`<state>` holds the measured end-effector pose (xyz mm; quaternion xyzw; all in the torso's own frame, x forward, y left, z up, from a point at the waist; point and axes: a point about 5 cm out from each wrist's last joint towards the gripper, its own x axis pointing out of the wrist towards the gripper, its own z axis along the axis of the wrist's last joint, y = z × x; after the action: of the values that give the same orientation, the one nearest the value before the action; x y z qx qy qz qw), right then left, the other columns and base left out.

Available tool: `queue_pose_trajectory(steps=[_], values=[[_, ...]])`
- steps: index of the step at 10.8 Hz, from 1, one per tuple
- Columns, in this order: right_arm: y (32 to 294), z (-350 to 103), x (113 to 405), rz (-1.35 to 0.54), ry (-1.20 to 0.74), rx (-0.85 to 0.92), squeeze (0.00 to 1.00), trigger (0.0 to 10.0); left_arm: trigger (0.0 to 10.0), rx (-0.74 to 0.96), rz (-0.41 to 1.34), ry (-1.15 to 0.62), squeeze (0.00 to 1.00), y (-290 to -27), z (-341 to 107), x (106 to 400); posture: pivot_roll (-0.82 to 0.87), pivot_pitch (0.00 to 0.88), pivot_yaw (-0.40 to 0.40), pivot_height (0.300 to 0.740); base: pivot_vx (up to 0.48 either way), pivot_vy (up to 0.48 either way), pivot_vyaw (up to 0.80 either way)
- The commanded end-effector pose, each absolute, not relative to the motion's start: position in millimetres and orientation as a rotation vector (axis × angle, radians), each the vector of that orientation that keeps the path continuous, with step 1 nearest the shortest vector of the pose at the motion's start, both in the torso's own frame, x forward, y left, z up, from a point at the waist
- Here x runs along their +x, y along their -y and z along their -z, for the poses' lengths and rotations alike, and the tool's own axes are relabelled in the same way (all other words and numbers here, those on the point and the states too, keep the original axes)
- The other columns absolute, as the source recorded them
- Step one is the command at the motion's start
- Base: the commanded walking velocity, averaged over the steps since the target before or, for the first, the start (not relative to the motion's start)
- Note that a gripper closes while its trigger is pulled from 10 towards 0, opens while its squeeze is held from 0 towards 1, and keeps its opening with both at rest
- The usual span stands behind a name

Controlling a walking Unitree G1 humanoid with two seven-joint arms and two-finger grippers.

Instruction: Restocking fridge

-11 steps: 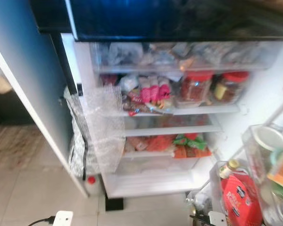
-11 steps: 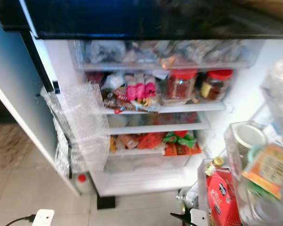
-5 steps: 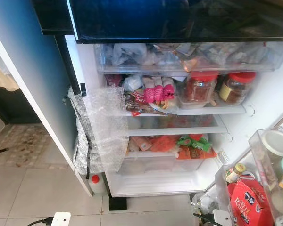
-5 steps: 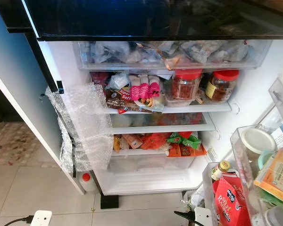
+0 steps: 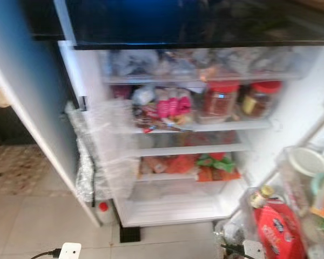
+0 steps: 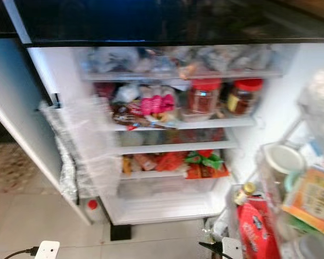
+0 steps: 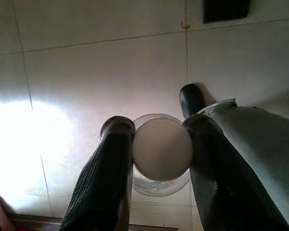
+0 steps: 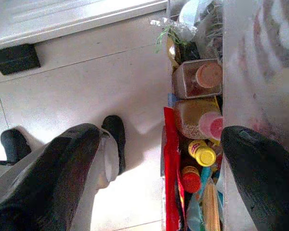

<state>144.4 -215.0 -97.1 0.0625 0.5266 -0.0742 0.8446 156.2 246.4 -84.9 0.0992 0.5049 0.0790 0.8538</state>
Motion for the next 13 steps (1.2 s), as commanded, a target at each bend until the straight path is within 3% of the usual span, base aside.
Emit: queue_pose_trajectory(steps=[1, 9, 13], values=[[219.7, 95.6, 145.6, 0.176, -1.098, 0.13, 0.0, 10.0, 10.0, 0.234, -0.15, -1.087, 0.0, -248.2, 86.9, 150.0, -0.13, 0.033, -0.035, 0.74, 0.0, -0.251, 0.0], [217.2, 96.4, 144.7, 0.163, -1.099, 0.129, 0.0, 10.0, 10.0, 0.245, -0.127, -1.085, 0.0, -249.0, 86.6, 149.9, -0.14, 0.013, -0.021, 0.74, 0.0, -0.249, 0.0], [216.3, 96.1, 145.9, 0.156, -1.097, 0.135, 0.0, 10.0, 10.0, 0.237, -0.128, -1.063, 0.0, -249.5, 85.3, 152.3, -0.15, 0.035, -0.026, 0.74, 0.0, 0.0, 0.0]])
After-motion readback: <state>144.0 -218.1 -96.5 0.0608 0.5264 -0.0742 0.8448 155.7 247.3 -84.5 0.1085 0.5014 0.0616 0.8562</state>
